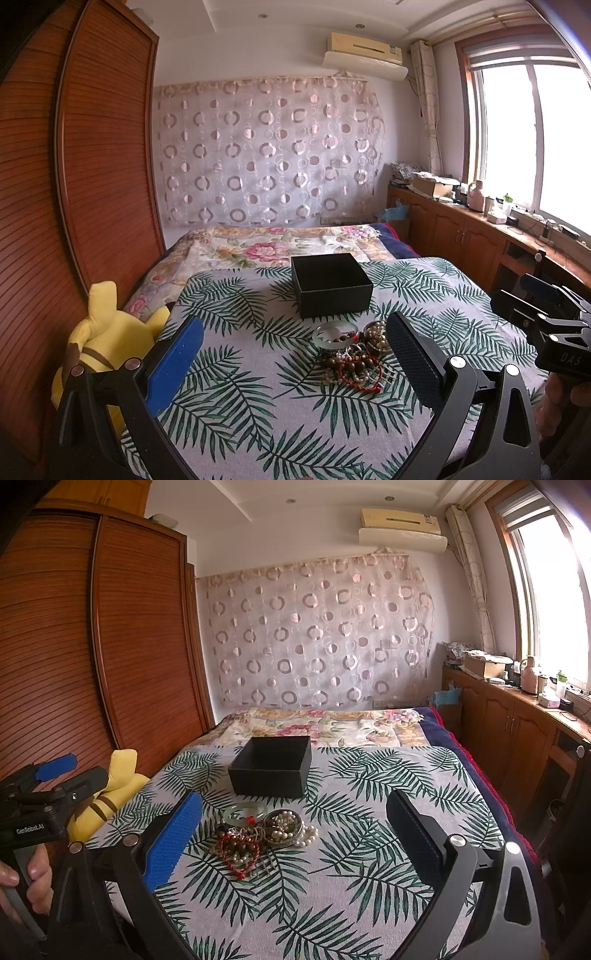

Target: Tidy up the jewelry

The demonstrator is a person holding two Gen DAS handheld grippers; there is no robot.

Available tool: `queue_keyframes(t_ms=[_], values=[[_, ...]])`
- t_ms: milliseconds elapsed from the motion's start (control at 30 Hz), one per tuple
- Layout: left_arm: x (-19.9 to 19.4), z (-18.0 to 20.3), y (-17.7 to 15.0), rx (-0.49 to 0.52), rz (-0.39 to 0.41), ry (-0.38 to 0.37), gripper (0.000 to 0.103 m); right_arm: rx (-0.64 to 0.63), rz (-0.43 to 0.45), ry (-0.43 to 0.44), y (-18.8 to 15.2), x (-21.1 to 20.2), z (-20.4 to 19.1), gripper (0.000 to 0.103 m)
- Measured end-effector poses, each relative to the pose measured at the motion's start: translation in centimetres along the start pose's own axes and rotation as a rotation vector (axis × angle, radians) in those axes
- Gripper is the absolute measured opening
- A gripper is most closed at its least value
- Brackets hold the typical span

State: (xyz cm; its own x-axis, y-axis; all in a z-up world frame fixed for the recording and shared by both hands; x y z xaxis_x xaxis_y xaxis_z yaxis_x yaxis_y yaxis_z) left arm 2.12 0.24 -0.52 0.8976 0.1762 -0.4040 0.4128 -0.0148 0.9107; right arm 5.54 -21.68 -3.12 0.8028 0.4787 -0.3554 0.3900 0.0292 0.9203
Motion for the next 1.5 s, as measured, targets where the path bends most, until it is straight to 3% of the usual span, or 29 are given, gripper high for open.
queue_keyframes(t_ms=[1133, 1500], values=[[-0.6, 0.3, 0.3, -0.003, 0.006, -0.002, 0.095, 0.001, -0.004, 0.001, -0.1, 0.1, 0.1, 0.101], [1.2, 1.3, -1.4, 0.002, -0.063, -0.023, 0.095, -0.014, -0.057, 0.029, -1.9, 2.4, 1.5, 0.101]])
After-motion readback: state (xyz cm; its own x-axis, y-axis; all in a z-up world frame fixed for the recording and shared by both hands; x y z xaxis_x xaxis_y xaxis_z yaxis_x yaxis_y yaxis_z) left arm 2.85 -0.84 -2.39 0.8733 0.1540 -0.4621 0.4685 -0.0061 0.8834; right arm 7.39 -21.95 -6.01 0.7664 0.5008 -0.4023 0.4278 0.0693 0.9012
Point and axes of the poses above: each gripper's, at about its wrist camera, not at the fingertips, and x roughly the way its jaws point, z to its right, y to its top, the point moved 2 cm from there along x, roughly the way its jaws point, and after that the axes turned 10 degrees about y, right-handed, at the moved point
